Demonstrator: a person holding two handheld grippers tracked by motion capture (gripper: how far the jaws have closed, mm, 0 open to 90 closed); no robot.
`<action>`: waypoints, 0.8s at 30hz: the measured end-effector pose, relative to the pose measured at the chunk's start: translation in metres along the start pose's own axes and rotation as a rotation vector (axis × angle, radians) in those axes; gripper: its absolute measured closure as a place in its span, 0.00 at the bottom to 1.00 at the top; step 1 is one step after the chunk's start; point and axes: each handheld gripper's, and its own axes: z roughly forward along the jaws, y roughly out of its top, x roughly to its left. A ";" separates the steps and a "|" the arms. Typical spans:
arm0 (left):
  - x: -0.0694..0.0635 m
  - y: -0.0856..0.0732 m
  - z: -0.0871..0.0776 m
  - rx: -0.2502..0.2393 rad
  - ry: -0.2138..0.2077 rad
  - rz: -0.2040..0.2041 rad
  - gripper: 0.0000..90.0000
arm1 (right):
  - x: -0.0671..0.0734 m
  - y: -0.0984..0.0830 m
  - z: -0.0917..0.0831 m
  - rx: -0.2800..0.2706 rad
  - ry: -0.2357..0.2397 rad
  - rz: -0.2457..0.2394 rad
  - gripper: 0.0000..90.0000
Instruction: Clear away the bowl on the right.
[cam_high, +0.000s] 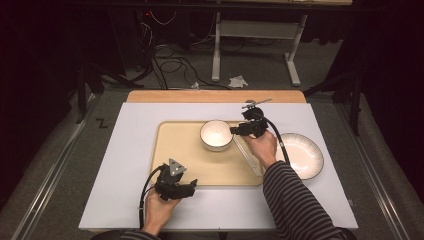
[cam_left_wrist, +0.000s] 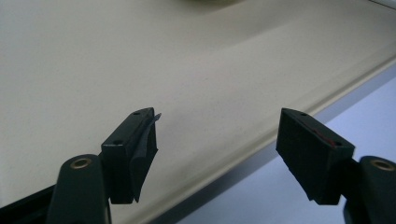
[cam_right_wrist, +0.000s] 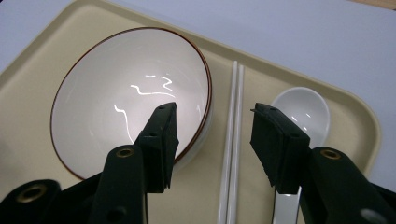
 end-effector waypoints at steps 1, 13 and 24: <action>-0.001 0.001 0.001 0.003 -0.005 0.005 0.32 | 0.000 -0.001 -0.002 -0.004 0.000 0.001 0.58; -0.010 0.016 0.017 0.015 -0.078 0.052 0.33 | -0.004 -0.019 -0.033 -0.071 -0.011 0.006 0.63; -0.018 0.027 0.030 0.010 -0.103 0.099 0.32 | -0.010 -0.042 -0.061 -0.127 -0.022 0.000 0.63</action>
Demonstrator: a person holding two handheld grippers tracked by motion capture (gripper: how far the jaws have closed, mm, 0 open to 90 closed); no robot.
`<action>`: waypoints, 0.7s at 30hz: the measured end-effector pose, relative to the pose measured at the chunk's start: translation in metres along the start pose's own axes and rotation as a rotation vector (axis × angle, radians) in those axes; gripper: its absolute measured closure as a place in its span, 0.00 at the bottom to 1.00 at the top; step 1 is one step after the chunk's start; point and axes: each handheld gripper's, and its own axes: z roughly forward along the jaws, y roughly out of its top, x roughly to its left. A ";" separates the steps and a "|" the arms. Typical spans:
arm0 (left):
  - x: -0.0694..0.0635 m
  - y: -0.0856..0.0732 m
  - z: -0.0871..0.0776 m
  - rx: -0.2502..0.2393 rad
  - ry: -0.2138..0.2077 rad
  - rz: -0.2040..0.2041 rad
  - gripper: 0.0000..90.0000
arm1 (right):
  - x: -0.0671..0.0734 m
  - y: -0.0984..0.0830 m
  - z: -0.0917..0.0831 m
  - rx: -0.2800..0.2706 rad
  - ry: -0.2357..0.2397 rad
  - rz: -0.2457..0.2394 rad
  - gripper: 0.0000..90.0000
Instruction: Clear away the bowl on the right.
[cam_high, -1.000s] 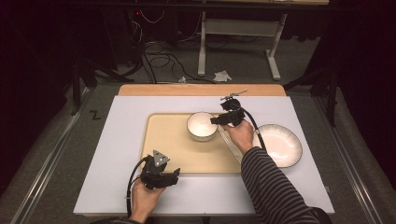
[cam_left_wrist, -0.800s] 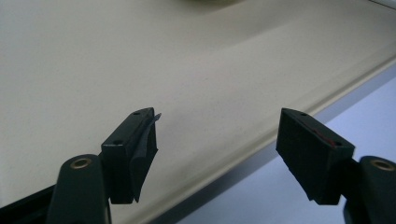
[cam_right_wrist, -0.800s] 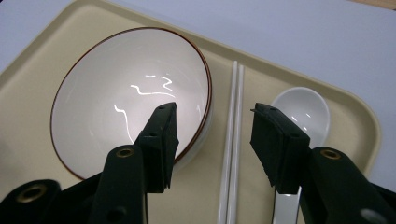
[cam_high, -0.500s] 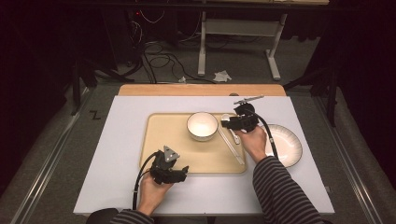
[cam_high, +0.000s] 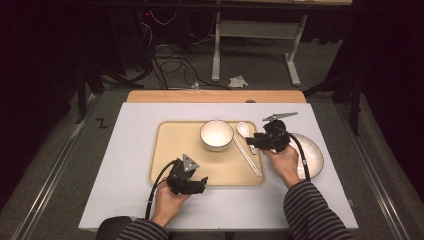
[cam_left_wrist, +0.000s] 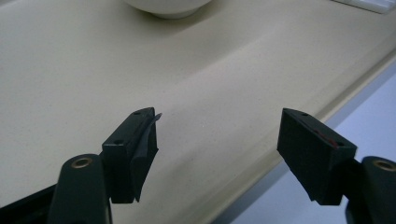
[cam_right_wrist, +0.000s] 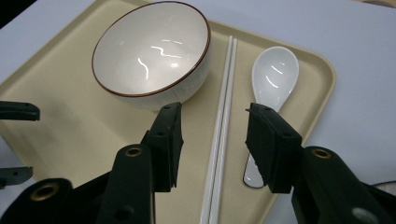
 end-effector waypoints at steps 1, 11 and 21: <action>-0.001 0.001 0.001 -0.001 -0.002 0.007 0.32 | -0.001 -0.002 -0.003 -0.003 0.000 0.000 0.62; -0.006 0.008 0.009 0.001 -0.020 0.038 0.32 | 0.000 -0.023 -0.028 -0.023 0.028 -0.015 0.61; -0.010 0.010 0.012 0.007 -0.047 0.063 0.32 | -0.006 -0.050 -0.051 -0.057 0.049 -0.008 0.61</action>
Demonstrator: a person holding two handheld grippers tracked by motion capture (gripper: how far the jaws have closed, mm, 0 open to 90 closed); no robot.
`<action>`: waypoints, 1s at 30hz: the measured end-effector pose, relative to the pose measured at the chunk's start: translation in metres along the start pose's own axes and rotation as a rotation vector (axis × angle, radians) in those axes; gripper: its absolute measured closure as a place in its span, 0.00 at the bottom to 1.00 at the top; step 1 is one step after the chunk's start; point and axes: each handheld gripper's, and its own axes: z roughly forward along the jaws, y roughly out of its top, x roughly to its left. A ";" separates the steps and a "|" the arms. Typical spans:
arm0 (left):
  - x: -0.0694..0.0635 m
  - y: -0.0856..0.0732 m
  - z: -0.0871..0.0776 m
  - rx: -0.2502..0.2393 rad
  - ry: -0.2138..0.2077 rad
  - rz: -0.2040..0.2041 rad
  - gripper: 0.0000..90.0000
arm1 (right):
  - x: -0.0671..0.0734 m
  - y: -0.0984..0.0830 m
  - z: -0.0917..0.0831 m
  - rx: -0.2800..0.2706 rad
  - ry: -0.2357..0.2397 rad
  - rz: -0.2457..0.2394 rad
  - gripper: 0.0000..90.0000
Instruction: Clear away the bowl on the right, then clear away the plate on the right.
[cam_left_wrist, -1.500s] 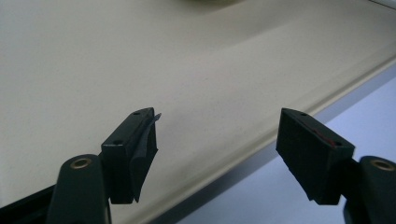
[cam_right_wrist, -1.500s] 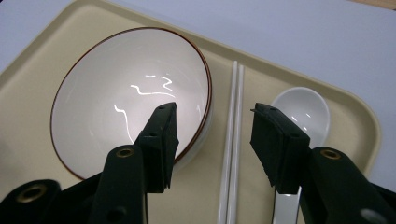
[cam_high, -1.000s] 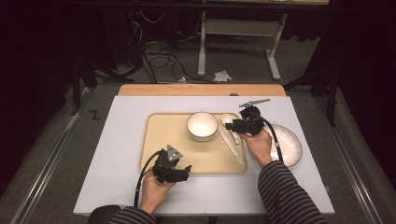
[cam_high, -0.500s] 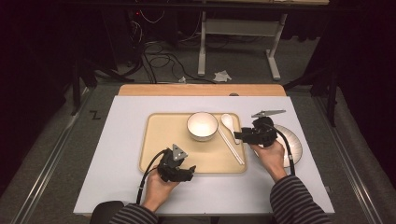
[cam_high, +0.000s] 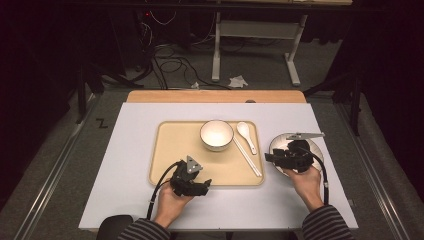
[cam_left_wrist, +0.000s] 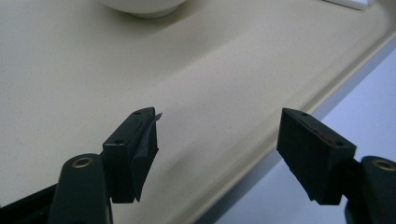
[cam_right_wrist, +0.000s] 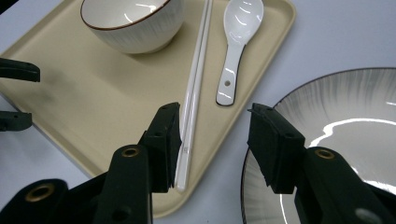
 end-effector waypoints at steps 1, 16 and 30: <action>0.000 0.000 0.000 0.000 -0.002 0.000 0.32 | 0.000 -0.003 -0.003 0.002 0.002 0.006 0.61; -0.004 -0.001 0.001 0.002 -0.022 0.003 0.32 | -0.018 -0.049 -0.028 -0.006 -0.021 0.047 0.52; -0.005 -0.002 0.000 0.001 -0.023 0.008 0.32 | -0.029 -0.065 -0.033 -0.013 -0.044 0.051 0.51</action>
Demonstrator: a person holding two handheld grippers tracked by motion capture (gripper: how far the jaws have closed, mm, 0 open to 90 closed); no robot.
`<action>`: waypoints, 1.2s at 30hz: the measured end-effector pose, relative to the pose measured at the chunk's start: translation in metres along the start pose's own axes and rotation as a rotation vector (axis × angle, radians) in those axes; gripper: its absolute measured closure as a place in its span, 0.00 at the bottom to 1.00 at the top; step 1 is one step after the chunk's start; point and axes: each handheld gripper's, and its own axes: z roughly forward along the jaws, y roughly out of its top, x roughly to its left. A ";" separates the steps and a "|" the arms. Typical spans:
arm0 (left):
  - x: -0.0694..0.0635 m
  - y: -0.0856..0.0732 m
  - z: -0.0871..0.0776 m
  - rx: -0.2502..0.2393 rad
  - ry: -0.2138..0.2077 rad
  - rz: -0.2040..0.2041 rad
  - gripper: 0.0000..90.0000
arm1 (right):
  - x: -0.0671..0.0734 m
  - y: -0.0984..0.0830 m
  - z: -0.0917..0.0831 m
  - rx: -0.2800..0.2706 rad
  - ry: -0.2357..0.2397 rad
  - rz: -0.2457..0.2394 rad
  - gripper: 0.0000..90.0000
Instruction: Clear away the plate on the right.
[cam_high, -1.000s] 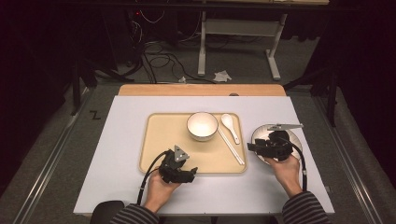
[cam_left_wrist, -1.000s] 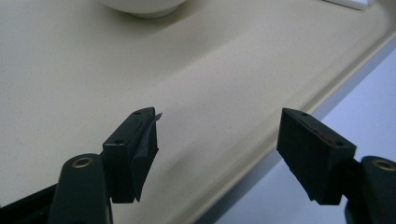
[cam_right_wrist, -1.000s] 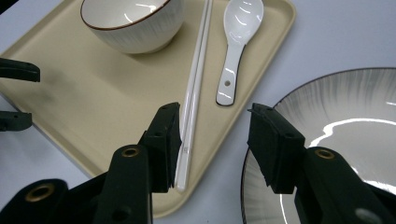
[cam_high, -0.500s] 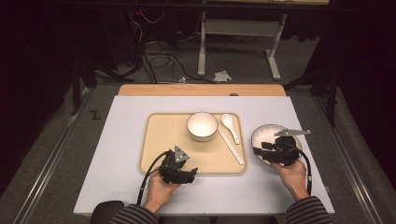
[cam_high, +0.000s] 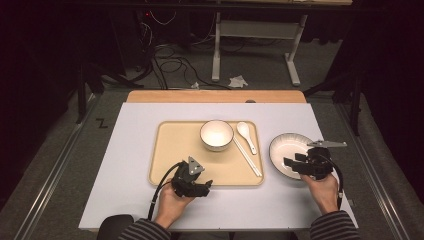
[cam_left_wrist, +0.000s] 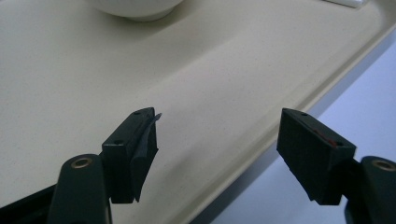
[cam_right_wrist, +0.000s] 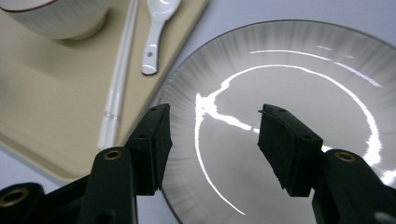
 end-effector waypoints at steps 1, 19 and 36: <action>0.000 0.000 0.000 -0.004 -0.001 -0.004 0.32 | -0.001 0.000 0.000 0.023 -0.005 0.011 0.51; -0.007 0.004 0.006 0.012 0.003 0.027 0.33 | -0.031 -0.020 -0.031 -0.011 -0.172 0.057 0.63; -0.018 0.017 0.020 0.024 -0.042 0.095 0.32 | -0.072 -0.055 -0.068 -0.013 -0.356 0.244 0.70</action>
